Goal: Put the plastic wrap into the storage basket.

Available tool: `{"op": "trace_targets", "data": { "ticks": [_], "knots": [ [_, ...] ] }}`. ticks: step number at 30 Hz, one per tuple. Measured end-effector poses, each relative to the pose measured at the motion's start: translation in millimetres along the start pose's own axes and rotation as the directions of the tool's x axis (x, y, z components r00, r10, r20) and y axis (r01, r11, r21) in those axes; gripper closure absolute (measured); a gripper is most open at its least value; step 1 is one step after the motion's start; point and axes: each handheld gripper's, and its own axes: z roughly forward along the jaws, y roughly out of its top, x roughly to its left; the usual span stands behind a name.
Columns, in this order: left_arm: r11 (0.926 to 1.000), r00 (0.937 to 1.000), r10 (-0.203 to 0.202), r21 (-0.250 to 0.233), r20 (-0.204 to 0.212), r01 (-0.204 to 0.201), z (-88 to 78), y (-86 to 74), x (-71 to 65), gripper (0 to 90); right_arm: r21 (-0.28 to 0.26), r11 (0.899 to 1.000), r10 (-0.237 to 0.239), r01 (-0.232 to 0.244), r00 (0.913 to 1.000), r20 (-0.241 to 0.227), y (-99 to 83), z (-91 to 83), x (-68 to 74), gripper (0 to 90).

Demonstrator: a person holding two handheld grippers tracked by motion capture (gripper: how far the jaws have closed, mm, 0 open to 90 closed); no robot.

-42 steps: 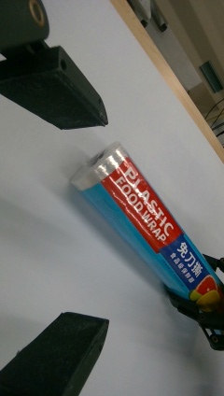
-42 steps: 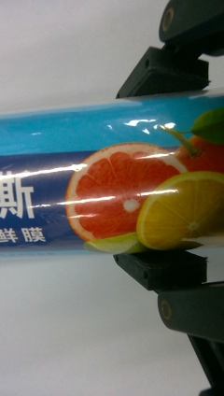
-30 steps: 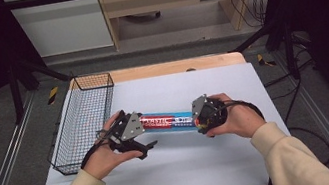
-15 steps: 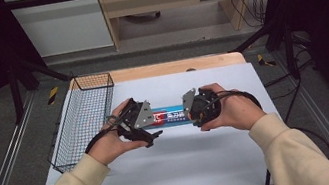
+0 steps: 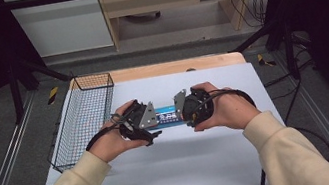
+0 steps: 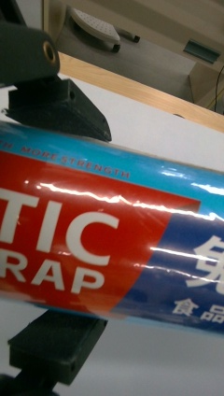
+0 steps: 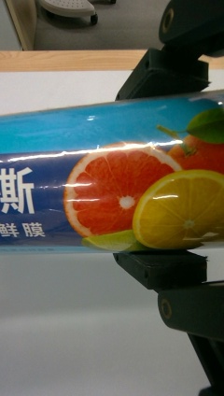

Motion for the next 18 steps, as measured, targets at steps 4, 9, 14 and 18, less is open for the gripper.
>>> {"op": "trace_targets", "data": {
  "ticks": [4, 9, 14, 18],
  "knots": [
    [0.9996, 1.0, -0.001, 0.027, -0.005, 0.001, 0.4, 1.0, 5.0, 20.8, -0.004, 1.0, -0.001, 0.001, 1.0, 0.005, 2.5, 0.3, -1.9, 31.3],
    [0.9995, 0.9999, 0.007, 0.03, -0.011, -0.007, 2.6, 2.7, 8.1, 22.9, 0.0, 1.0, 0.003, -0.003, 0.9999, 0.016, 4.3, 1.1, -3.1, 31.3],
    [0.9991, 0.9999, 0.011, 0.042, -0.001, -0.011, 5.6, 8.3, 9.1, 25.4, 0.0, 1.0, 0.002, -0.002, 0.9997, 0.025, 4.5, 0.5, -4.0, 31.4],
    [0.9989, 0.9997, 0.022, 0.042, -0.004, -0.022, 8.4, 12.0, 8.8, 25.9, -0.002, 1.0, -0.005, 0.005, 0.9995, 0.03, 3.6, -0.1, -4.1, 31.3]
  ]
}}
